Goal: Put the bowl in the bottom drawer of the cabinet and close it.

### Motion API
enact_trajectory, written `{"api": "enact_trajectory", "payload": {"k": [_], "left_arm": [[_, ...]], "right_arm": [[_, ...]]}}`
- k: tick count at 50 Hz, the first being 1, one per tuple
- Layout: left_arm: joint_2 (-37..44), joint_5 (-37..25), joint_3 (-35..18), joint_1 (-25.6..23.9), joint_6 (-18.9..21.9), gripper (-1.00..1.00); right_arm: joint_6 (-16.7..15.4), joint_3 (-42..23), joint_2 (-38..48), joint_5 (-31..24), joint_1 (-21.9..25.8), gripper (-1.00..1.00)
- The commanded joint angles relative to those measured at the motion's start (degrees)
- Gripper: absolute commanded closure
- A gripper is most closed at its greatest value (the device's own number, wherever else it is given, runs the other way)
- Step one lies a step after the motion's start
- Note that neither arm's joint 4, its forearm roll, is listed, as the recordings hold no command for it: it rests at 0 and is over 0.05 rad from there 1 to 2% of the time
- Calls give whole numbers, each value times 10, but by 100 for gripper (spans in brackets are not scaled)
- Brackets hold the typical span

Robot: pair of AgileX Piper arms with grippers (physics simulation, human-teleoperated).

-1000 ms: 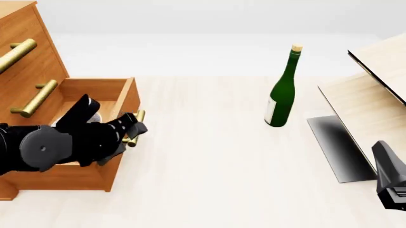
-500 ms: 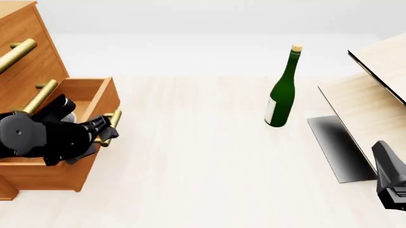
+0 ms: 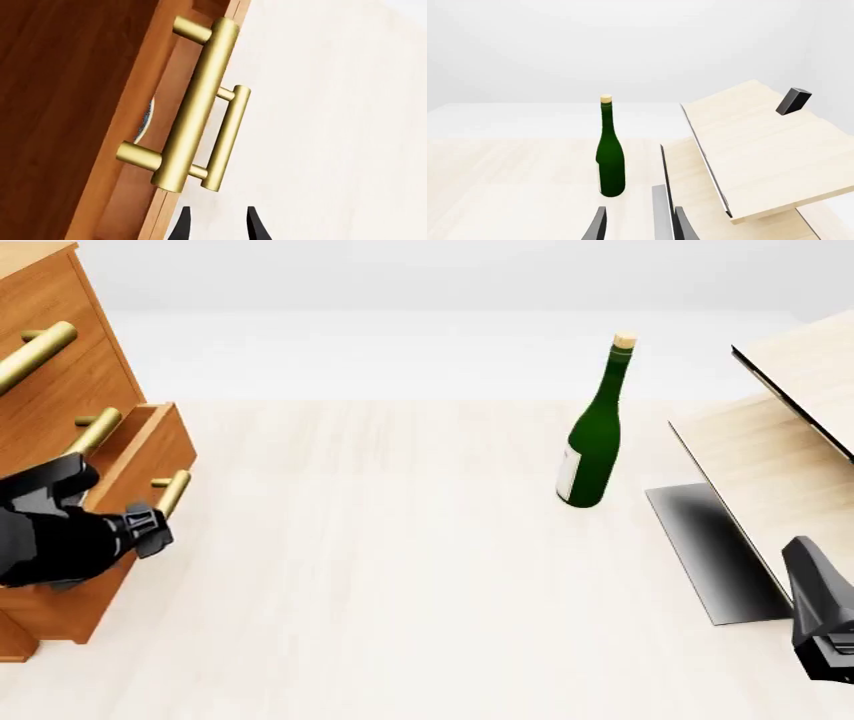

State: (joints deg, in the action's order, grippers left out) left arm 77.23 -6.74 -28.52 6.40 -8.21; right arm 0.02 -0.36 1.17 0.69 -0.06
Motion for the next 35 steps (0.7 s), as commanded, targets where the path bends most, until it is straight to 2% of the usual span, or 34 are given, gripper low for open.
{"api": "enact_trajectory", "payload": {"k": [1, 8, 10, 12, 15, 20, 22, 23, 27, 30, 32, 33, 35], "left_arm": [[29, 97, -13, 80, 9, -100], [-8, 119, 3, 144, 78, -100], [-4, 116, 2, 152, 73, -100], [-19, 118, 7, 172, 91, -100], [-22, 122, 10, 191, 96, -100], [-27, 124, 13, 199, 104, -100], [-43, 130, 20, 227, 125, -100], [-35, 127, 16, 215, 113, -100], [-35, 127, 17, 212, 110, -100], [-14, 122, 13, 173, 82, -100], [-13, 123, 15, 160, 85, -100], [-9, 120, 16, 143, 69, -100], [-8, 118, 18, 113, 66, -100]], "right_arm": [[0, 0, 0, 0, 0, -100], [0, 0, 0, 0, 0, -100], [0, 0, 0, 0, 0, -100], [0, 0, 0, 0, 0, -100], [0, 0, 0, 0, 0, -100], [0, 0, 0, 0, 0, -100], [0, 0, 0, 0, 0, -100], [0, 0, 0, 0, 0, -100], [0, 0, 0, 0, 0, -100], [0, 0, 0, 0, 0, -100], [0, 0, 0, 0, 0, -100], [0, 0, 0, 0, 0, -100], [0, 0, 0, 0, 0, -100]]}}
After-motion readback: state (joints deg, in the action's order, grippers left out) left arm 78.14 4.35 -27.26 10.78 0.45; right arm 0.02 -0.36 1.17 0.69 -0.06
